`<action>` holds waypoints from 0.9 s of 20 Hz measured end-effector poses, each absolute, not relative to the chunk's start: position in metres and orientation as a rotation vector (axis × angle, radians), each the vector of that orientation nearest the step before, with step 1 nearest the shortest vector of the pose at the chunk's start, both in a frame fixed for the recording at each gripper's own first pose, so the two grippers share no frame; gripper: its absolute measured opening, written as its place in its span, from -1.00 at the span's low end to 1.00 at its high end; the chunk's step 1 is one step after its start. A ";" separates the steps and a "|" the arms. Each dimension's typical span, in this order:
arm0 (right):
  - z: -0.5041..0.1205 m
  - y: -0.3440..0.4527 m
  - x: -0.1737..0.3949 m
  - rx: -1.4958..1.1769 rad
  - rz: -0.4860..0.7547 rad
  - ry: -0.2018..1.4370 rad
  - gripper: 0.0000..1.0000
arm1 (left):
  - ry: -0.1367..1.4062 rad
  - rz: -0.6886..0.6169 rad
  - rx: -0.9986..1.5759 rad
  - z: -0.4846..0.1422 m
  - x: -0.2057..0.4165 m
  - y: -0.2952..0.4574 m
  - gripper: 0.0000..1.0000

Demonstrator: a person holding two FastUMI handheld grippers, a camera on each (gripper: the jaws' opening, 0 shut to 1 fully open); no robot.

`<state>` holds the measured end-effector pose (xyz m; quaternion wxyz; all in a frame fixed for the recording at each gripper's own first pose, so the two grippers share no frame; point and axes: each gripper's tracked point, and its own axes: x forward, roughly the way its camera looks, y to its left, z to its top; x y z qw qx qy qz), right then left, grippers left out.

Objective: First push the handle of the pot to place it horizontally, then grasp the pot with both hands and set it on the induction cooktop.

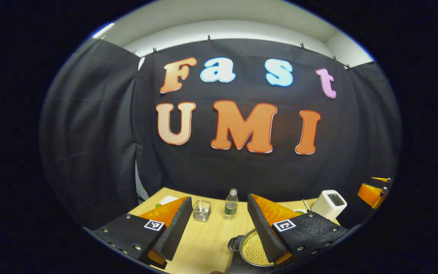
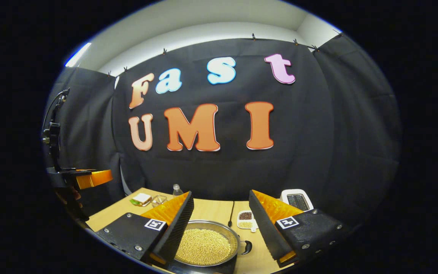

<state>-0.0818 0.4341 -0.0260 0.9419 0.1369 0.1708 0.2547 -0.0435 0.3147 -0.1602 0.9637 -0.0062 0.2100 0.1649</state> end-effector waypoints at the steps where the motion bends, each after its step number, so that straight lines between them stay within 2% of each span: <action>1: -0.012 0.431 -0.082 0.293 0.529 0.312 0.80 | 0.383 0.347 -0.006 -0.143 -0.048 0.319 0.76; 5: 0.034 0.417 -0.089 0.302 0.553 0.212 0.81 | 0.231 0.390 0.003 -0.081 -0.059 0.332 0.76; 8: 0.070 0.406 -0.098 0.319 0.571 0.135 0.81 | 0.151 0.399 0.011 -0.042 -0.064 0.336 0.69; 9: 0.077 0.402 -0.099 0.326 0.568 0.114 0.89 | 0.135 0.395 0.003 -0.034 -0.065 0.333 0.70; 10: 0.085 0.399 -0.102 0.334 0.565 0.098 0.80 | 0.110 0.394 0.003 -0.021 -0.067 0.331 0.70; 11: 0.091 0.398 -0.105 0.341 0.574 0.085 0.80 | 0.085 0.390 0.005 -0.008 -0.067 0.330 0.69; 12: 0.097 0.401 -0.109 0.342 0.580 0.075 0.90 | 0.064 0.387 0.010 0.004 -0.068 0.330 0.73; 13: 0.102 0.402 -0.111 0.341 0.584 0.066 0.81 | 0.047 0.386 0.016 0.013 -0.068 0.331 0.69; 14: 0.106 0.402 -0.114 0.337 0.584 0.061 0.82 | 0.030 0.382 0.019 0.020 -0.068 0.328 0.69; 15: 0.110 0.400 -0.115 0.340 0.581 0.050 0.92 | 0.013 0.377 0.019 0.028 -0.067 0.326 0.69; 16: 0.116 0.397 -0.115 0.352 0.570 0.033 0.83 | -0.008 0.368 0.014 0.037 -0.067 0.322 0.69; 17: 0.117 0.395 -0.113 0.360 0.557 0.028 0.93 | -0.024 0.358 0.004 0.042 -0.066 0.317 0.69; 18: 0.114 0.397 -0.115 0.364 0.552 0.035 0.85 | -0.033 0.351 0.002 0.048 -0.068 0.312 0.69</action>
